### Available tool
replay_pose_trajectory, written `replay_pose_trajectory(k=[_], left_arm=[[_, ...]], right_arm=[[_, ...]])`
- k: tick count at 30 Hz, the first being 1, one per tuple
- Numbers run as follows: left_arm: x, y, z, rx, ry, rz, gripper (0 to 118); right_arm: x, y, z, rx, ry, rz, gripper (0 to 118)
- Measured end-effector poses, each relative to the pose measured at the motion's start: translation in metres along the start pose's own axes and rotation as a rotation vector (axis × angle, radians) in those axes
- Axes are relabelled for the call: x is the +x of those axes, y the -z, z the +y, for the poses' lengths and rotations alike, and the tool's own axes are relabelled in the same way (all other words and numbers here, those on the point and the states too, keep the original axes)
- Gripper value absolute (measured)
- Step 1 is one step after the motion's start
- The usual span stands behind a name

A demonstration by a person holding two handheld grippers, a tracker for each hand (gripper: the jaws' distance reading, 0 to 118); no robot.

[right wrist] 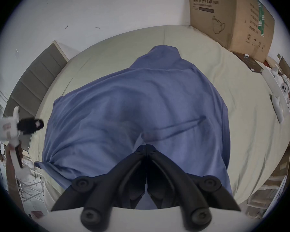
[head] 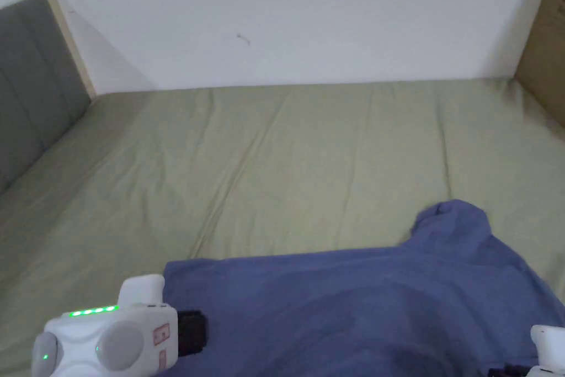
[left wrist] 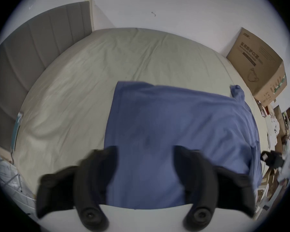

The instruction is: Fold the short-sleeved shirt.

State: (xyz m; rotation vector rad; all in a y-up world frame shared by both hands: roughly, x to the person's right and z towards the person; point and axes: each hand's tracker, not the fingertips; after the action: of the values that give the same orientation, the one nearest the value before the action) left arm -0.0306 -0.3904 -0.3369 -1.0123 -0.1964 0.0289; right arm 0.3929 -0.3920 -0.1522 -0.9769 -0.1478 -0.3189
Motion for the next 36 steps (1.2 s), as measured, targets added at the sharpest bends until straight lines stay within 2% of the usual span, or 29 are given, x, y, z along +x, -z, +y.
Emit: replay_pose_trajectory(k=[1, 2, 8, 14, 15, 17, 18, 19, 20, 22, 24, 25, 27, 28, 29, 30, 31, 34, 35, 36], left_arm=[[-0.003, 0.016, 0.016, -0.010, 0.007, 0.010, 91], [-0.006, 0.031, 0.031, -0.018, -0.003, 0.035, 96], [-0.019, 0.106, 0.092, -0.085, 0.018, 0.099, 97], [-0.027, 0.140, 0.097, -0.119, -0.022, 0.114, 95], [-0.027, 0.139, 0.095, -0.108, -0.003, 0.116, 90], [-0.020, 0.128, 0.096, -0.080, 0.082, 0.117, 64], [-0.016, 0.121, 0.095, -0.068, 0.121, 0.120, 45], [-0.013, 0.113, 0.093, -0.060, 0.121, 0.117, 18], [-0.012, 0.109, 0.094, -0.059, 0.107, 0.102, 4], [-0.008, 0.107, 0.091, -0.065, 0.054, 0.045, 4], [0.002, 0.107, 0.089, -0.060, 0.146, 0.113, 4], [0.006, 0.105, 0.088, -0.067, 0.183, 0.118, 4], [0.008, 0.097, 0.089, -0.057, 0.192, 0.116, 4], [0.007, 0.092, 0.090, -0.052, 0.181, 0.104, 4], [0.006, 0.089, 0.091, -0.046, 0.167, 0.094, 4], [0.005, 0.084, 0.092, -0.037, 0.144, 0.091, 4], [0.002, 0.080, 0.095, -0.026, 0.117, 0.079, 4], [0.001, 0.070, 0.094, -0.012, 0.082, 0.059, 4], [0.002, 0.078, 0.095, -0.015, 0.115, 0.066, 4], [0.002, 0.078, 0.095, -0.012, 0.121, 0.067, 4]], right_arm=[[0.001, 0.003, 0.004, -0.001, 0.000, 0.005, 0], [0.001, 0.005, 0.007, -0.004, 0.005, 0.012, 0], [0.003, 0.017, 0.009, -0.030, -0.006, 0.009, 0], [0.012, 0.031, 0.003, -0.071, 0.003, -0.004, 0], [0.015, 0.033, 0.002, -0.079, 0.013, -0.005, 0], [0.019, 0.036, 0.000, -0.086, 0.030, -0.007, 0], [0.022, 0.036, 0.000, -0.089, 0.033, -0.007, 0], [0.024, 0.036, 0.002, -0.091, 0.033, -0.006, 0], [0.027, 0.036, 0.003, -0.087, 0.034, -0.005, 0], [0.035, 0.036, 0.013, -0.079, 0.044, 0.008, 0], [0.047, 0.036, 0.030, -0.061, 0.029, 0.043, 1], [0.054, 0.035, 0.043, -0.026, 0.002, 0.076, 11], [0.070, 0.034, 0.068, 0.039, -0.018, 0.082, 23], [0.080, 0.038, 0.087, 0.029, -0.018, 0.079, 40], [0.087, 0.047, 0.107, 0.005, -0.023, 0.050, 76], [0.095, 0.057, 0.123, -0.020, -0.029, 0.017, 102], [0.105, 0.070, 0.142, -0.013, -0.023, -0.015, 111], [0.128, 0.104, 0.187, -0.005, 0.008, -0.144, 111], [0.109, 0.065, 0.133, -0.100, -0.003, -0.158, 111], [0.119, 0.090, 0.151, -0.179, 0.058, -0.199, 109]])
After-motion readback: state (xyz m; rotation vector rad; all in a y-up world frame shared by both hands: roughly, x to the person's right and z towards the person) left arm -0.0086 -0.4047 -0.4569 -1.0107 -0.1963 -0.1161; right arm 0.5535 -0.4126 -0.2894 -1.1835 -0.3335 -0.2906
